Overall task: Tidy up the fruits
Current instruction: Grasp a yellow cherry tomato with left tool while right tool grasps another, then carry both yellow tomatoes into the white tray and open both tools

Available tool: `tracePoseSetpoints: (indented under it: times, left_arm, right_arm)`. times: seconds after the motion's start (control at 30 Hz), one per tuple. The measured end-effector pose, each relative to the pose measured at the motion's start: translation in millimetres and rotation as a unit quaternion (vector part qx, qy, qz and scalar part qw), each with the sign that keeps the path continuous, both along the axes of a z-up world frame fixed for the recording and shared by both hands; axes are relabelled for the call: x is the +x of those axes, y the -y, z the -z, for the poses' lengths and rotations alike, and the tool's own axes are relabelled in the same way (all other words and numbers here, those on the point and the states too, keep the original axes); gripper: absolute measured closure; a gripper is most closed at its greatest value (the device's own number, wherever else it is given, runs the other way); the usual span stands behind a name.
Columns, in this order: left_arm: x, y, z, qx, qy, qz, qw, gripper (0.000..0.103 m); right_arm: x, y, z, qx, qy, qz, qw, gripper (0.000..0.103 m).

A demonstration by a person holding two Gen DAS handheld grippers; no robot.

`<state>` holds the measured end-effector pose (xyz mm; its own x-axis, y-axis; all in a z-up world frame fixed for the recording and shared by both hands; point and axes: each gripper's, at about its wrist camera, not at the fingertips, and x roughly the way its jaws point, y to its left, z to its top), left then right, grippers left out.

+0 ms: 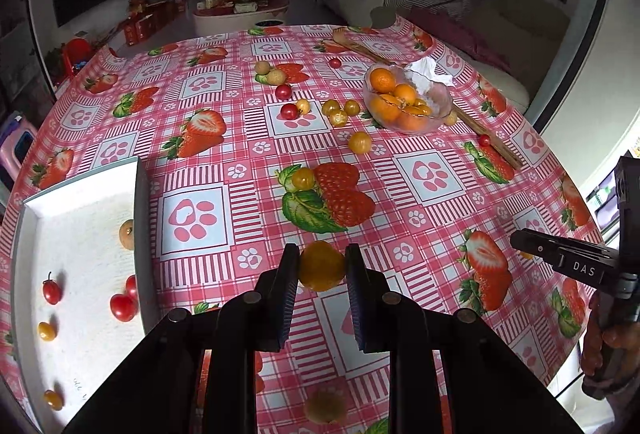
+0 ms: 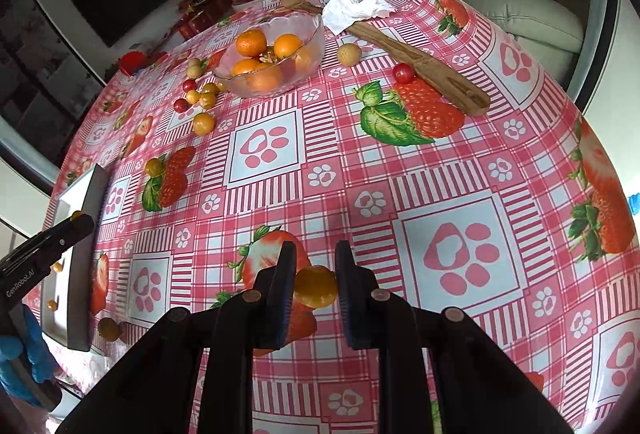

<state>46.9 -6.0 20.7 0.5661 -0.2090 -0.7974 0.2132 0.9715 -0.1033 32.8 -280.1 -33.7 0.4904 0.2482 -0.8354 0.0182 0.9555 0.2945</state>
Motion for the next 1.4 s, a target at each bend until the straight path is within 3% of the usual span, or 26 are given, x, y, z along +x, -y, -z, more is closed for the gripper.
tracePoseSetpoints:
  times: [0.4, 0.63, 0.8, 1.17, 1.4]
  left_arm:
    - [-50.6, -59.3, -12.9, 0.002, 0.022, -0.023, 0.9995, 0.078]
    - [-66.6, -113.5, -20.1, -0.001, 0.036, -0.065, 0.9972, 0.078]
    - [-68.6, -152.5, -21.1, -0.004, 0.036, -0.1, 0.9943, 0.078]
    - [-23.3, -213.1, -11.0, -0.007, 0.023, -0.16, 0.9868, 0.078]
    - [26.6, -247.6, 12.6, -0.013, -0.026, -0.205, 0.9784, 0.078]
  right_arm:
    - [-22.1, -39.2, -33.3, -0.009, 0.023, -0.036, 0.999, 0.081]
    - [-20.4, -92.9, -52.5, -0.018, 0.037, -0.088, 0.995, 0.081]
    - [-10.6, -139.9, -60.4, 0.011, 0.029, -0.128, 0.991, 0.081]
    - [40.1, -257.8, -54.6, 0.059, -0.015, -0.203, 0.977, 0.081]
    - [84.9, -322.9, -34.3, 0.064, -0.046, -0.238, 0.968, 0.081]
